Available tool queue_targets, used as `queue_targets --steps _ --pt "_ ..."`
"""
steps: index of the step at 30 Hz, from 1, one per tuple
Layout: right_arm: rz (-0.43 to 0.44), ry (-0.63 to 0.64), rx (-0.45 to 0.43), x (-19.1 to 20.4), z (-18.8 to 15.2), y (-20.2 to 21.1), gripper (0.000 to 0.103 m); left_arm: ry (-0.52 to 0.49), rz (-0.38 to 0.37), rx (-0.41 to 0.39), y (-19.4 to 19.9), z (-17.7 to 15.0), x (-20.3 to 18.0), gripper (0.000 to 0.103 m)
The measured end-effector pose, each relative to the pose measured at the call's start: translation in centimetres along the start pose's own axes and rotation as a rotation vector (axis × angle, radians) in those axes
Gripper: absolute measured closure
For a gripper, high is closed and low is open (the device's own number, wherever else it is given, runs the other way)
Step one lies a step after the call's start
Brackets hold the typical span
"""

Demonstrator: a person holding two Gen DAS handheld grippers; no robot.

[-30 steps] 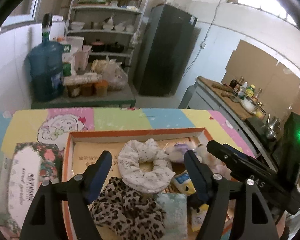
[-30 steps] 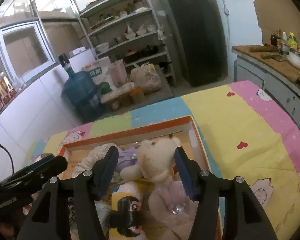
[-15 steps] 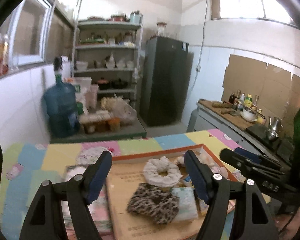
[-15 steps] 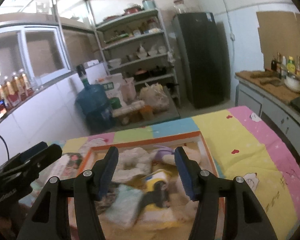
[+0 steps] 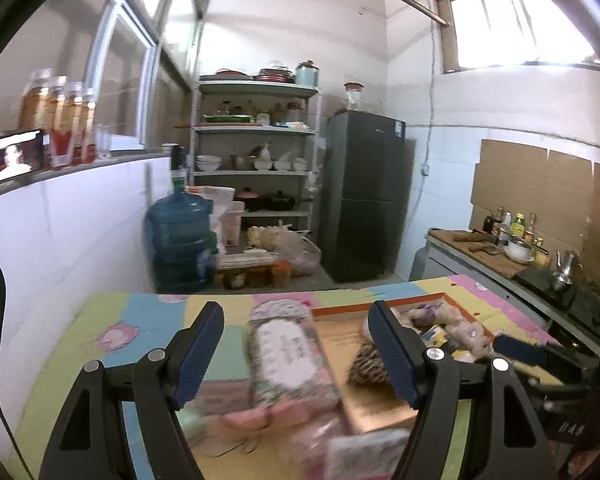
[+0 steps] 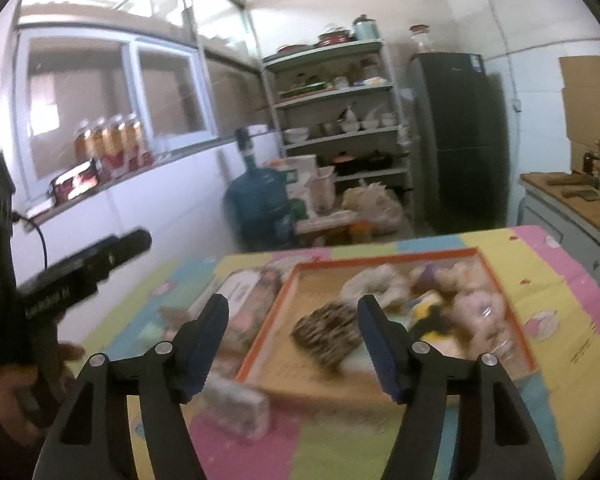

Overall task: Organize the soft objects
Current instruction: 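Move both tools back from the tray to the remaining items, then grasp the mint-green bagged item with left tool while right tool grips the floral tissue pack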

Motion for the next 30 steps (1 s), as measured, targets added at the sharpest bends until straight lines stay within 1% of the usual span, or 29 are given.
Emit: queue_targets --steps 4,6,9,13,18,24,30 --pt "0.025 0.01 0.058 2.0 -2.9 -0.7 0.034 0.014 0.024 -0.007 2.5 -1.4 2.3 0.029" --pt "0.033 0.013 0.09 2.4 -4.1 -1.5 0.034 0.018 0.039 -0.012 3.4 -2.1 2.8 0.029" --pt "0.037 0.007 0.141 3.1 -6.0 -2.8 0.034 0.032 0.064 -0.02 4.9 -3.0 4.5 0.029" --pt "0.036 -0.007 0.207 3.4 -8.1 -4.8 0.034 0.064 0.074 -0.017 6.2 -4.2 6.8 0.029" --pt "0.052 -0.021 0.26 3.4 -9.0 -6.6 0.034 0.092 0.075 -0.01 6.9 -5.5 8.8 0.029" --pt "0.074 -0.012 0.29 3.8 -9.2 -8.0 0.034 0.117 0.064 0.002 6.9 -7.0 10.4 0.029" --pt "0.086 0.011 0.306 4.8 -9.2 -9.0 0.034 0.116 0.043 0.032 6.2 -7.6 11.5 0.029"
Point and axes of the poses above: each gripper's, at about its wrist camera, not at the fingertips, and y roughly against the way its jaws point, x to its left, z to its top, the point moved 3 cm from there along -y, roughly the way its jaws point, and after that the axes turned 14 degrees about -z, right-handed, at the moved point
